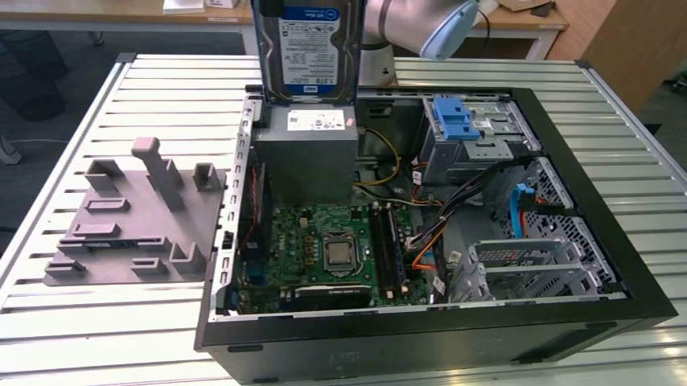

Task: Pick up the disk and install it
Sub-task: 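Pick up the disk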

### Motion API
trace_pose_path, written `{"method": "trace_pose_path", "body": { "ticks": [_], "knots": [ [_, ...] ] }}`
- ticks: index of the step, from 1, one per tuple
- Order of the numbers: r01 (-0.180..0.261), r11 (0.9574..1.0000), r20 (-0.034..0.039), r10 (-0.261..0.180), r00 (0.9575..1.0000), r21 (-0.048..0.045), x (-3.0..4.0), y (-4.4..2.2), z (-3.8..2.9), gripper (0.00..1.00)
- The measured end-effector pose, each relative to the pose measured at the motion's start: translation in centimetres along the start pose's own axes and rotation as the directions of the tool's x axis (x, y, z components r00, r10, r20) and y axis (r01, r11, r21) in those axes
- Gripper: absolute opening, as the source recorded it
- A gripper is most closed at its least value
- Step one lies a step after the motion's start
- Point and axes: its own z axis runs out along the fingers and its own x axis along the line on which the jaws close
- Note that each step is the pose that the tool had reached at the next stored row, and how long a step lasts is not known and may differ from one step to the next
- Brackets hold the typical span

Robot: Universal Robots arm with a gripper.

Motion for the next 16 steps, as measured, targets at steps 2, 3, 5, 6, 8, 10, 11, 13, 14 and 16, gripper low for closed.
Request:
{"method": "trace_pose_path", "body": {
  "ticks": [2, 3, 5, 6, 8, 10, 11, 13, 14, 16],
  "knots": [
    [0.0, 1.0, 0.0, 0.0, 1.0, 0.0, -0.02, -0.89, -0.02, 0.36],
    [0.0, 1.0, 0.0001, 0.0, 1.0, 0.0, -0.03, -1.32, -0.02, 0.36],
    [0.0, 1.0, 0.0, 0.0, 1.0, 0.0, -0.05, -2.07, -0.04, 0.36],
    [0.0, 1.0, 0.0, 0.0, 1.0, 0.0, -0.05, -2.37, -0.04, 0.36],
    [0.0, 1.0, 0.0, 0.0, 1.0, 0.0, 0.05, -2.65, -0.05, 0.36],
    [0.0, 1.0, 0.0, 0.0, 1.0, 0.0, 0.44, -2.73, -0.05, 0.36],
    [0.0, 1.0, -0.0001, 0.0, 1.0, 0.0, 0.68, -2.74, -0.05, 0.36],
    [-0.001, 1.0, 0.0001, 0.001, 1.0, 0.0, 1.18, -2.76, -0.04, 0.36],
    [-0.001, 1.0, 0.0001, 0.001, 1.0, 0.0001, 1.43, -2.77, -0.03, 0.36],
    [-0.001, 1.0, -0.0001, 0.001, 1.0, -0.0001, 1.9, -2.8, -0.03, 0.36]
  ]
}}
